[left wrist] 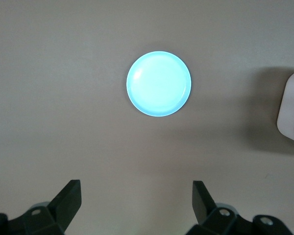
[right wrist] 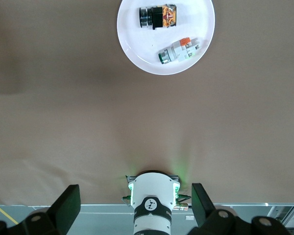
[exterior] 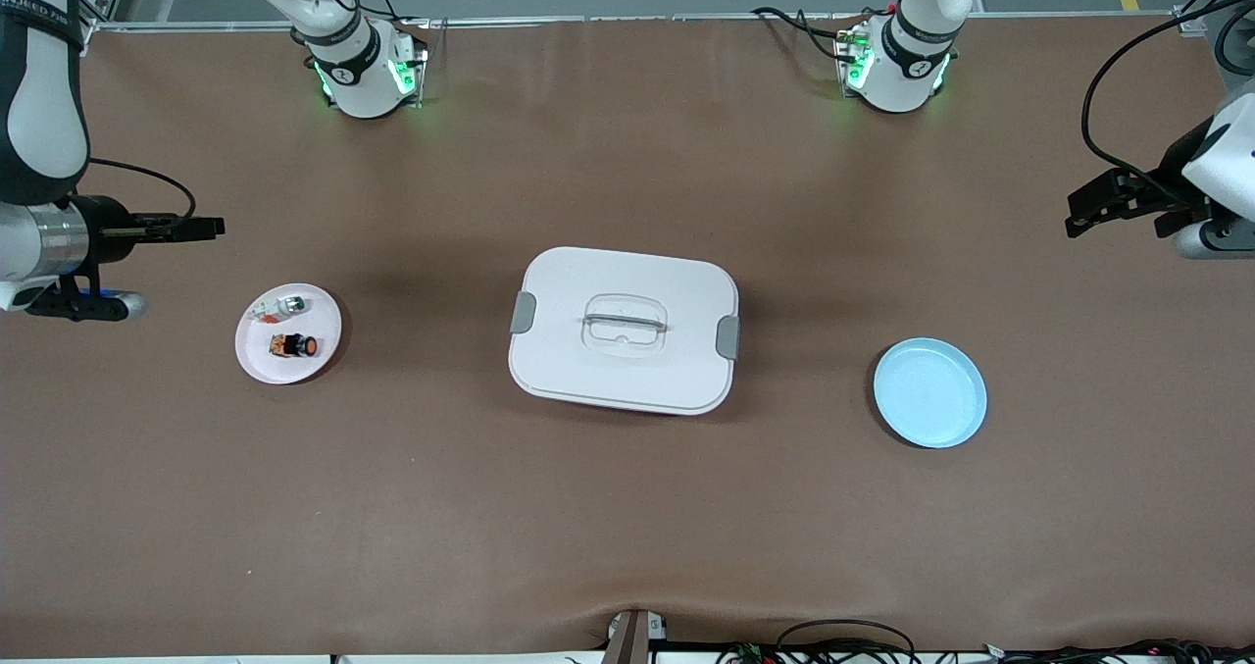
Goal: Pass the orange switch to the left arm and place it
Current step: 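Move the right gripper over the white plate toward the black switch, then lower the right gripper and grasp the black-orange switch, then lift the switch with the right gripper while the left gripper approaches, then grasp the switch with the left gripper above the white box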
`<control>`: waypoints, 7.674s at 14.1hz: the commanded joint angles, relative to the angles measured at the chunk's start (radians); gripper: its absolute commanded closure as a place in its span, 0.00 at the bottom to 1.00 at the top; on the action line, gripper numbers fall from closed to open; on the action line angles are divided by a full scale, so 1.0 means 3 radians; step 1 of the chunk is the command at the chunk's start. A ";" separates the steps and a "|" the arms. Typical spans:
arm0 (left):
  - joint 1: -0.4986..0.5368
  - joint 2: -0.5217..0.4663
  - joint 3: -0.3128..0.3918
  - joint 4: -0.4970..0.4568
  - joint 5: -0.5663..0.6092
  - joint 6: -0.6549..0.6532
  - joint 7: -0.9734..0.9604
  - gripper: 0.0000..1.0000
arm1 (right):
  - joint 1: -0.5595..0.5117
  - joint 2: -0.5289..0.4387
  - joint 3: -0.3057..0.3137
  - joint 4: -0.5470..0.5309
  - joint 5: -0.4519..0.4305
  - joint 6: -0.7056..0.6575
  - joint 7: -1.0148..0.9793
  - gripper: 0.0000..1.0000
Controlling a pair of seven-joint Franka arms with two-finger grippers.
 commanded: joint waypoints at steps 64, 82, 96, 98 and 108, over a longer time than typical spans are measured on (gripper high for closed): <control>0.0001 0.0034 0.0021 0.0364 -0.0690 -0.0035 0.0072 0.00 | -0.0019 0.0555 0.0049 -0.1246 0.0755 0.2653 -0.0109 1.00; -0.0652 0.0611 -0.0071 0.0503 -0.2772 0.0766 0.0047 0.00 | 0.1290 0.0094 0.0049 -0.0470 0.1926 0.2070 0.3453 1.00; -0.1634 0.1332 -0.0076 0.0487 -0.3325 0.2275 -0.0040 0.00 | 0.1842 0.0640 0.0049 0.0716 0.2044 0.2642 0.5494 1.00; -0.1691 0.1409 -0.0076 0.0493 -0.3468 0.2403 -0.0030 0.00 | 0.1853 0.0855 0.0049 0.1094 0.2044 0.2652 0.5749 1.00; -0.1732 0.1532 -0.0076 0.0544 -0.3545 0.2629 0.0036 0.00 | 0.1986 0.1045 0.0044 0.1301 0.2034 0.2959 0.5879 1.00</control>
